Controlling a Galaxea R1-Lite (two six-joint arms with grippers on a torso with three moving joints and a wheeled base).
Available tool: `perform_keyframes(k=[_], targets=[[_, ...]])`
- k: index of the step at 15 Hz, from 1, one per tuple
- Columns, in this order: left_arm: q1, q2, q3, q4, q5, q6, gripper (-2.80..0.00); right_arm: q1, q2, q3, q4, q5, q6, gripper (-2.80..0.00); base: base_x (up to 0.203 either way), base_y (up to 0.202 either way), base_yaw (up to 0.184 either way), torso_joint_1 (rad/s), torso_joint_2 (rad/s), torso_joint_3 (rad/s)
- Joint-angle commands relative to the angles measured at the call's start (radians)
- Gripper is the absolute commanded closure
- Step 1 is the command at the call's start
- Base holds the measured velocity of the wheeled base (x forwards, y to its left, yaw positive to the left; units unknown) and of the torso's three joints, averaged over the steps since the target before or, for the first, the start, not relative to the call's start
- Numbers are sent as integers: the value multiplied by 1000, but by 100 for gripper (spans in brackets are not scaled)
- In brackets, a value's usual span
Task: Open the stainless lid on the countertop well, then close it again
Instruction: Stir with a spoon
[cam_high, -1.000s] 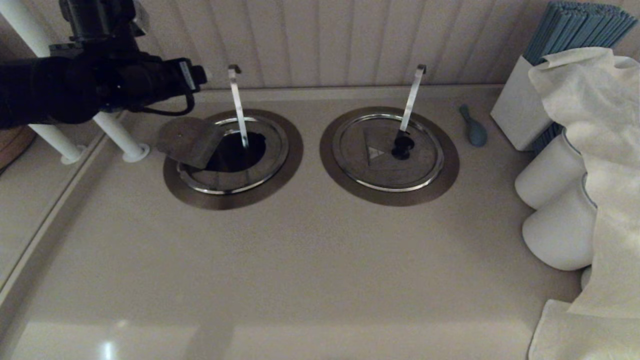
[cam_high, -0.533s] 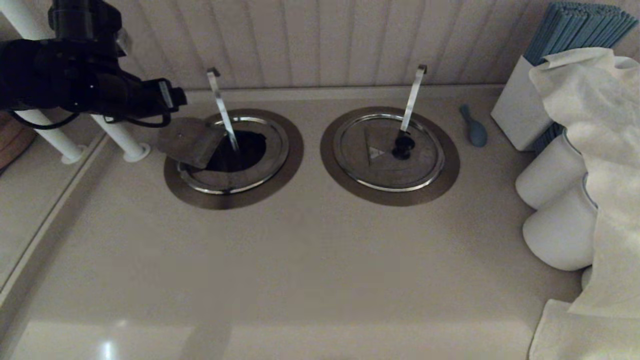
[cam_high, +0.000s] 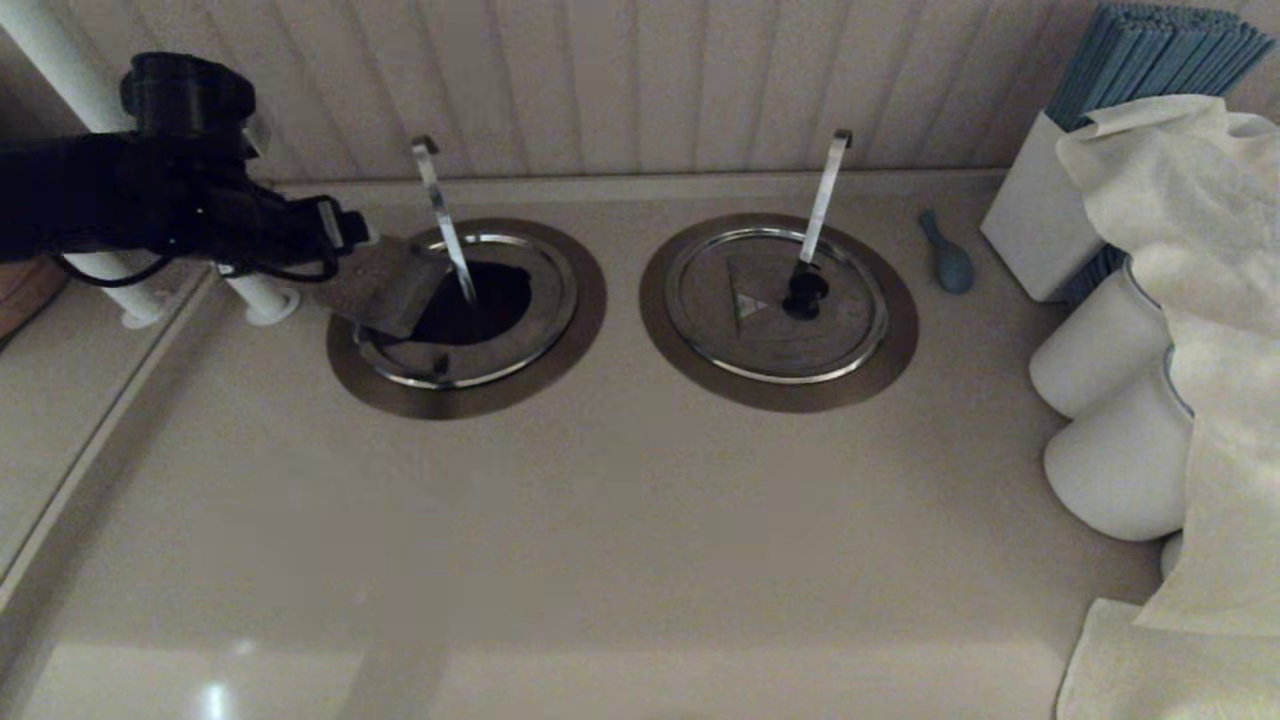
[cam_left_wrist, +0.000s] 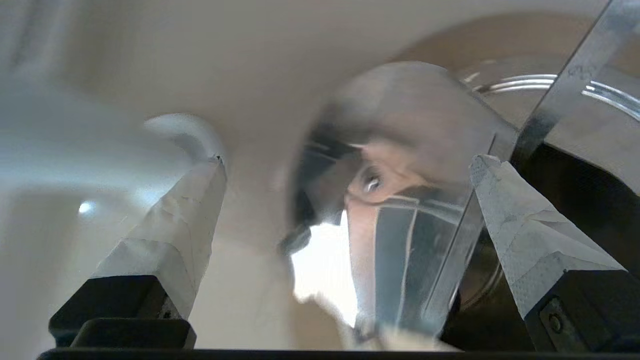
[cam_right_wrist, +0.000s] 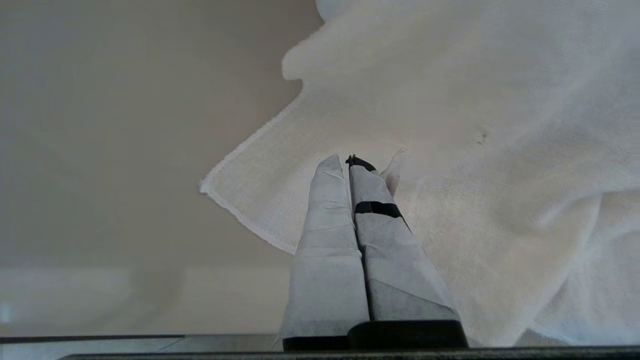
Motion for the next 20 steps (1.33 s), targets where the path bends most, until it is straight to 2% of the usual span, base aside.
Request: perform_keyframes(k=[1,9,13,20], targets=[[16,57,-9,-25,2,-1,-280,1,0,0,0,0,0,0,0,0,0,0,0,0],[16,72,-23,-28,-5,-6,-280,1,0,0,0,0,0,0,0,0,0,0,0,0],[14,46,-23,-27,-105,-68,-280,2,0,0,0,0,0,0,0,0,0,0,0,0],[8,49,-23,-27,-122,-75,-280,0,0,0,0,0,0,0,0,0,0,0,0,0]])
